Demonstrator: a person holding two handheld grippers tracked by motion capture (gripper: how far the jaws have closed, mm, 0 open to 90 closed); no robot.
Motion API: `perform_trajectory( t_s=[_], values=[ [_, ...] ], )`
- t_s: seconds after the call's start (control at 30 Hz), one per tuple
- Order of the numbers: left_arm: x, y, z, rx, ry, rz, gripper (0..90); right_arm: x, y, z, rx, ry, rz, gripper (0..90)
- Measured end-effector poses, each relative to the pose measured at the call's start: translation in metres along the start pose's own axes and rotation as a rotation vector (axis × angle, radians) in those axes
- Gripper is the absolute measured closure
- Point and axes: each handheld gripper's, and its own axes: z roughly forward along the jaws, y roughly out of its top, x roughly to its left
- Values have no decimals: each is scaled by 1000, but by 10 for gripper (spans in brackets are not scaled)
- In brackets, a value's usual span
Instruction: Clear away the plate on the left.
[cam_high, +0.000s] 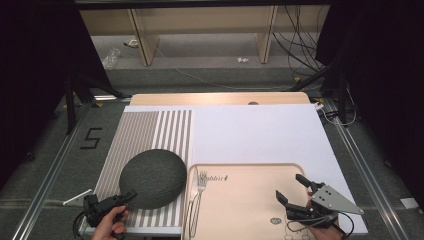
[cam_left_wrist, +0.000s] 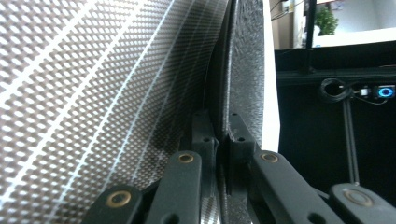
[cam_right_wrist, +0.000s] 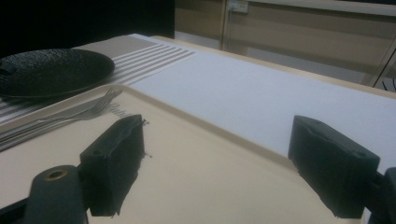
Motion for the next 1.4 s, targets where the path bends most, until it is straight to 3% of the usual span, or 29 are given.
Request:
perform_trajectory(
  t_s=[0.37,0.53,0.87,1.4],
  values=[
    [0,2,0,-4,-9,-20,851,0,0,-2,2,-3,-1,192],
    [-2,2,1,-1,-7,-5,851,-1,0,-2,-3,-3,1,192],
    [-5,2,0,-8,-51,-14,852,0,0,-3,-2,-5,3,192],
    [-18,-7,5,27,-130,-5,851,-1,0,-2,-2,-4,4,192]
  ],
)
